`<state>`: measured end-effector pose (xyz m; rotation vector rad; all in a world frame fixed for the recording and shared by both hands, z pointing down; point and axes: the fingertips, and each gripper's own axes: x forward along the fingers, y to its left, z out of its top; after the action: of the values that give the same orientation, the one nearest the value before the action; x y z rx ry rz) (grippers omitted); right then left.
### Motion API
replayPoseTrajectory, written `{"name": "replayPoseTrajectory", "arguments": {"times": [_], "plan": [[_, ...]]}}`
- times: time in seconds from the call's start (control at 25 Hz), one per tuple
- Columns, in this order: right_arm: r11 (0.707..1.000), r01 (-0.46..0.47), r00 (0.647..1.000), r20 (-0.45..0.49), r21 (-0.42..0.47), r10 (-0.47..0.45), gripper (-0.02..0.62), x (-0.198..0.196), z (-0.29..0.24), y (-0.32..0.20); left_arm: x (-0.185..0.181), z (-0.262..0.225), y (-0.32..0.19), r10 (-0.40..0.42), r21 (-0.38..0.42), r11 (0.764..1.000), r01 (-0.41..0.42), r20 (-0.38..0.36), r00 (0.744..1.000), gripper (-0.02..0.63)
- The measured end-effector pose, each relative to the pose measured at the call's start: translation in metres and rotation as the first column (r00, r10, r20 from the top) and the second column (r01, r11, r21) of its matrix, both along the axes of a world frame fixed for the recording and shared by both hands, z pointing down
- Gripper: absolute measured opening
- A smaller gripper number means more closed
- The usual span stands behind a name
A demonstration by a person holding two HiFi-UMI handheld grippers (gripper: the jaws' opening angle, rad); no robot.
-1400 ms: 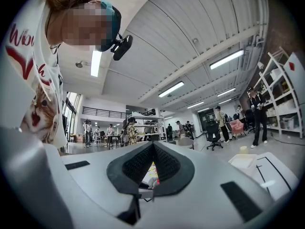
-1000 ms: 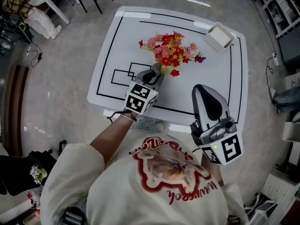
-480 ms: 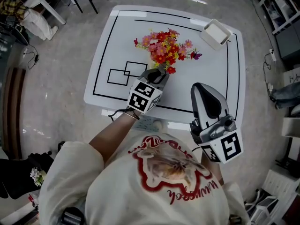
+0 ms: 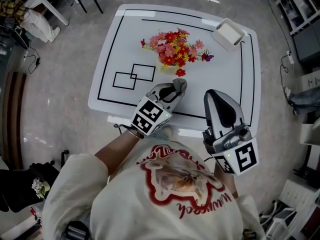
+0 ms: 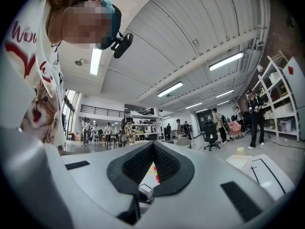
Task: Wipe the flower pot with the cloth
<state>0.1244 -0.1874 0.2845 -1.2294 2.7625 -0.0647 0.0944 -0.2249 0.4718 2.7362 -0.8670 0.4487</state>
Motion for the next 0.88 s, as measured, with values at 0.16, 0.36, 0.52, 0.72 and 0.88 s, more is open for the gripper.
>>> {"name": "replayPoseTrajectory", "arguments": {"times": [0.16,0.36,0.52,0.72,0.88], "plan": [[1.0,0.022,1.0,-0.021,-0.006,-0.022,-0.003,-0.005,0.004,0.003,-0.003,-0.039,0.031,0.042,0.062,0.997,-0.038,-0.074,0.996,0.043],[0.998,0.058,0.997,-0.054,0.003,-0.058,-0.003,-0.019,0.006,0.006,-0.019,-0.096,0.031,0.026,0.157,0.988,-0.004,-0.135,0.99,0.043],[0.997,0.076,0.995,-0.069,-0.001,-0.076,-0.002,-0.029,0.006,0.002,-0.028,-0.127,0.02,0.015,0.237,0.971,0.025,-0.165,0.986,0.043],[0.992,0.119,0.99,-0.074,-0.038,-0.121,0.138,-0.04,0.01,-0.002,-0.029,-0.135,0.011,0.009,0.268,0.963,0.042,-0.186,0.983,0.043],[0.989,0.14,0.989,-0.05,-0.048,-0.142,0.15,-0.045,0.004,-0.01,-0.021,-0.142,0.014,0.06,0.318,0.948,-0.009,-0.15,0.987,0.043]]}}
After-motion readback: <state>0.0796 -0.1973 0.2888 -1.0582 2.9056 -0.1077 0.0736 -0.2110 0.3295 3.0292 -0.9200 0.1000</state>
